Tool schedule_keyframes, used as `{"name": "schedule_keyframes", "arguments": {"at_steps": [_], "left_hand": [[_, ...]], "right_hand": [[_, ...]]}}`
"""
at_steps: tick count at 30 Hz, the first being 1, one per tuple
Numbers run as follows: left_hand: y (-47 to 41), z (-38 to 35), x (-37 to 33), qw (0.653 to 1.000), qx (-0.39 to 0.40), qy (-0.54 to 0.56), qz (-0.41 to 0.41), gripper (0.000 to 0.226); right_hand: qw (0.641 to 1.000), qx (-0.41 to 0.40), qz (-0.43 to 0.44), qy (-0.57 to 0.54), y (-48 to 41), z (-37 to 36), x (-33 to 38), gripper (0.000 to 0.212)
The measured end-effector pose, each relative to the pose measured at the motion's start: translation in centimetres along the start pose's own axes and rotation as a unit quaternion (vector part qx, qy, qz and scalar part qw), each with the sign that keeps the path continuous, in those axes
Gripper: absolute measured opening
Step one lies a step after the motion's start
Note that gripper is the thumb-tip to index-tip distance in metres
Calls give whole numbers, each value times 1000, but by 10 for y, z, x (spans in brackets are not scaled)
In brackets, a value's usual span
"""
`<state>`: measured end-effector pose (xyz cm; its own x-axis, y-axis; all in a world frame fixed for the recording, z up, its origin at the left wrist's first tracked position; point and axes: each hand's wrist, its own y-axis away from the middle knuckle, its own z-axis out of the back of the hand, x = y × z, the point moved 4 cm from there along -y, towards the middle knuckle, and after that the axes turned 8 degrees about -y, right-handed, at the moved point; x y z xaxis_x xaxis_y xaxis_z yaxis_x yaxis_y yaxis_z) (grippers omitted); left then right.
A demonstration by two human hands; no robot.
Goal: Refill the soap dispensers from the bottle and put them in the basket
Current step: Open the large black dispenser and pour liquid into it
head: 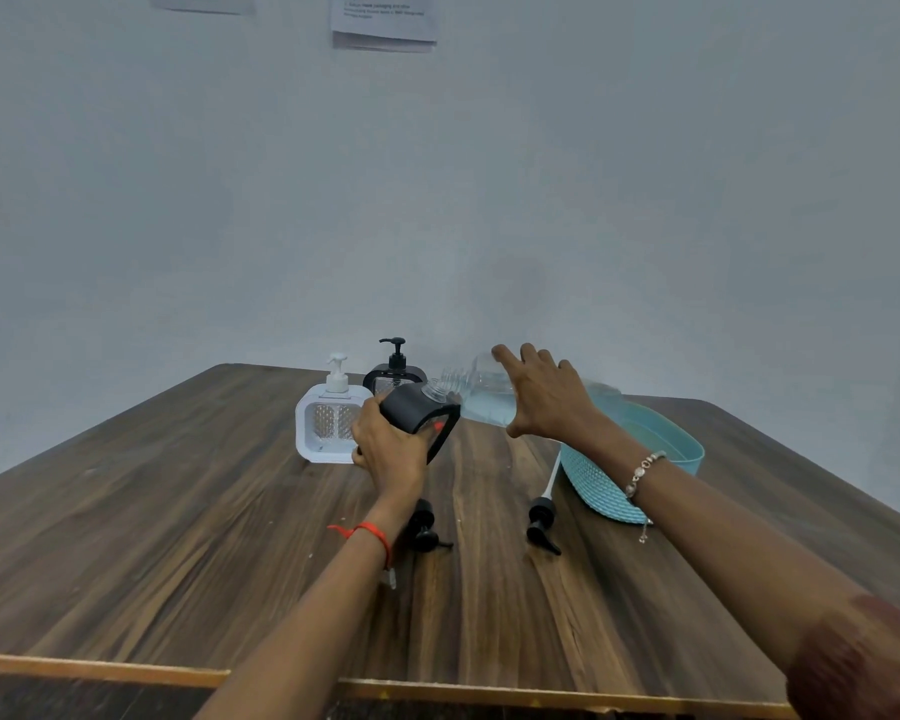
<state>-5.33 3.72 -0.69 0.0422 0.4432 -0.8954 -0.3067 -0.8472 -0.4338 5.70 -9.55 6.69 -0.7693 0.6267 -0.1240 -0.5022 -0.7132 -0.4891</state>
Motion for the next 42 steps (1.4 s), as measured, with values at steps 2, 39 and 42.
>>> {"name": "schedule_keyframes", "arguments": {"at_steps": [2, 39, 42], "left_hand": [[0, 0, 0, 1000, 1, 1, 4, 55], [4, 7, 2, 999, 23, 7, 33, 63], [5, 7, 2, 999, 24, 8, 35, 63]], "right_hand": [[1000, 1, 1, 1, 0, 0, 0, 97], [1000, 17, 6, 6, 1, 3, 7, 97], [1000, 17, 7, 5, 2, 3, 7, 98]]}}
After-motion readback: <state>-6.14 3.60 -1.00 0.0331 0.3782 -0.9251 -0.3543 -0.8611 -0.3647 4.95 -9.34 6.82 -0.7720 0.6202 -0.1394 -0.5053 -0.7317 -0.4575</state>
